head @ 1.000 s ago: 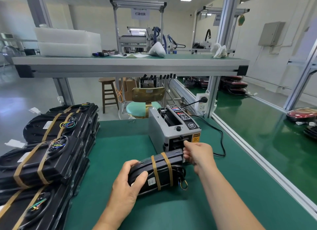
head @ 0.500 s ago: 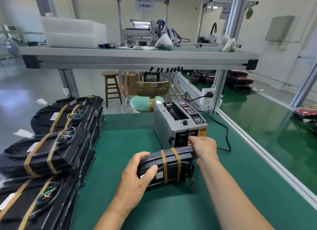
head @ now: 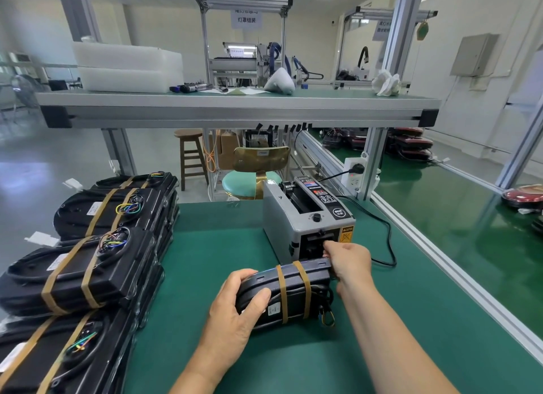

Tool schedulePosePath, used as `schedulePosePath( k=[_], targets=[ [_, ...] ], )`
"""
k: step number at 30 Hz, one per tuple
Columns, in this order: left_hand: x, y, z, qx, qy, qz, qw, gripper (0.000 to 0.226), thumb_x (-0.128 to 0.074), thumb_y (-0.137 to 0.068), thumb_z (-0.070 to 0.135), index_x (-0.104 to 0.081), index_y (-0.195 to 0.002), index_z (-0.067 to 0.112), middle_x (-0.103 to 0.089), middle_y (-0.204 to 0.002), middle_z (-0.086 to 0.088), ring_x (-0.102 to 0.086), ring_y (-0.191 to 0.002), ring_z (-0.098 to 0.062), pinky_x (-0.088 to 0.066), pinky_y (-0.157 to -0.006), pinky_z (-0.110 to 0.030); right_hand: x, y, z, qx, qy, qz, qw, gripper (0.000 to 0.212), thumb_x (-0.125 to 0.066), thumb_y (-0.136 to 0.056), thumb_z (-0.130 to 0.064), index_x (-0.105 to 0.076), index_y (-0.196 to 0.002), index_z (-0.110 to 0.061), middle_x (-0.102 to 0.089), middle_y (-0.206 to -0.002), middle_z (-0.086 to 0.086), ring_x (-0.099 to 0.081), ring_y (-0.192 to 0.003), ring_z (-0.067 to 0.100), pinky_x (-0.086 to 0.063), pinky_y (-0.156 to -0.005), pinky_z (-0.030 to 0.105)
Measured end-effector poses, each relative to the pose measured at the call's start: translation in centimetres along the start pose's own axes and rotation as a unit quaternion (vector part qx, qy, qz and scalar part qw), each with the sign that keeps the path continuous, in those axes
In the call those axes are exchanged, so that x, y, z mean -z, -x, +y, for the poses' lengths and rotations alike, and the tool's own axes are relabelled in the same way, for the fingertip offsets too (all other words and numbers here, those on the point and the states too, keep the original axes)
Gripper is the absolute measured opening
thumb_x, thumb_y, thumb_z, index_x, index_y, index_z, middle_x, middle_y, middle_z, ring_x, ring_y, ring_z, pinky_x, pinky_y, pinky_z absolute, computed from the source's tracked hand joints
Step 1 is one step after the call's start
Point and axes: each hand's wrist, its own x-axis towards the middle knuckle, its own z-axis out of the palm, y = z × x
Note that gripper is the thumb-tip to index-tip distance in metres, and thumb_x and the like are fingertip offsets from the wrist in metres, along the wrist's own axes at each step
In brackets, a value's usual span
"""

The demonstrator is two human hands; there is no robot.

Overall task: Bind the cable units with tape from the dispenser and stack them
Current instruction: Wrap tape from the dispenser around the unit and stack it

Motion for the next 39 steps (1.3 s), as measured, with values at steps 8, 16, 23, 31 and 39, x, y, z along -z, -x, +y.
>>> schedulePosePath(
  k=[8, 16, 23, 31, 39],
  targets=[
    [-0.3, 0.0, -0.3, -0.005, 0.002, 0.017, 1.0, 0.035, -0.064, -0.077, 0.046, -0.059, -0.107, 0.029, -0.068, -0.105, 0.007, -0.063, -0.097, -0.003, -0.047, -0.082, -0.012, 2.2, 2.5, -0.1, 0.02, -0.142, 0.005, 0.99, 0.011, -0.068, -0.087, -0.011, -0.067, -0.077, -0.007, -0.059, -0.06, 0.0, -0.051, -0.048, 0.005, -0.044, -0.044, 0.014],
    [-0.5, 0.1, -0.5, 0.005, 0.016, 0.017, 1.0, 0.034, -0.068, -0.079, 0.047, -0.06, -0.107, 0.029, -0.068, -0.104, 0.006, -0.064, -0.098, -0.007, -0.05, -0.082, -0.017, 2.3, 8.5, -1.7, 0.059, -0.196, -0.094, 0.974, 0.01, -0.069, -0.088, -0.008, -0.071, -0.078, -0.009, -0.064, -0.061, -0.002, -0.055, -0.048, 0.003, -0.042, -0.042, 0.014],
    [-0.6, 0.0, -0.5, -0.012, 0.013, 0.049, 0.999, 0.046, -0.04, -0.086, 0.068, -0.063, -0.102, 0.032, -0.068, -0.102, 0.009, -0.061, -0.1, -0.003, -0.043, -0.083, -0.011, 1.3, 10.3, -0.6, 0.022, -0.18, -0.166, 0.969, 0.018, -0.062, -0.091, -0.003, -0.077, -0.083, -0.007, -0.068, -0.067, 0.004, -0.057, -0.05, 0.006, -0.041, -0.041, 0.015],
    [-1.1, -0.6, -1.1, 0.013, 0.016, 0.084, 0.996, 0.034, -0.033, -0.103, 0.045, -0.063, -0.095, 0.031, -0.067, -0.092, 0.011, -0.062, -0.096, -0.01, -0.047, -0.086, -0.024, 1.2, 11.3, 0.1, 0.008, -0.138, -0.233, 0.963, 0.021, -0.058, -0.093, -0.002, -0.076, -0.083, -0.007, -0.063, -0.059, 0.007, -0.046, -0.039, 0.009, -0.032, -0.035, 0.017],
    [-1.2, -0.4, -0.8, 0.02, 0.006, 0.085, 0.996, 0.032, -0.034, -0.104, 0.033, -0.063, -0.091, 0.026, -0.066, -0.091, 0.007, -0.06, -0.095, -0.014, -0.046, -0.086, -0.03, 0.3, 12.5, 0.8, -0.002, -0.115, -0.286, 0.951, 0.02, -0.051, -0.097, -0.004, -0.071, -0.094, -0.002, -0.059, -0.054, 0.008, -0.038, -0.034, 0.01, -0.026, -0.033, 0.017]
  ],
)
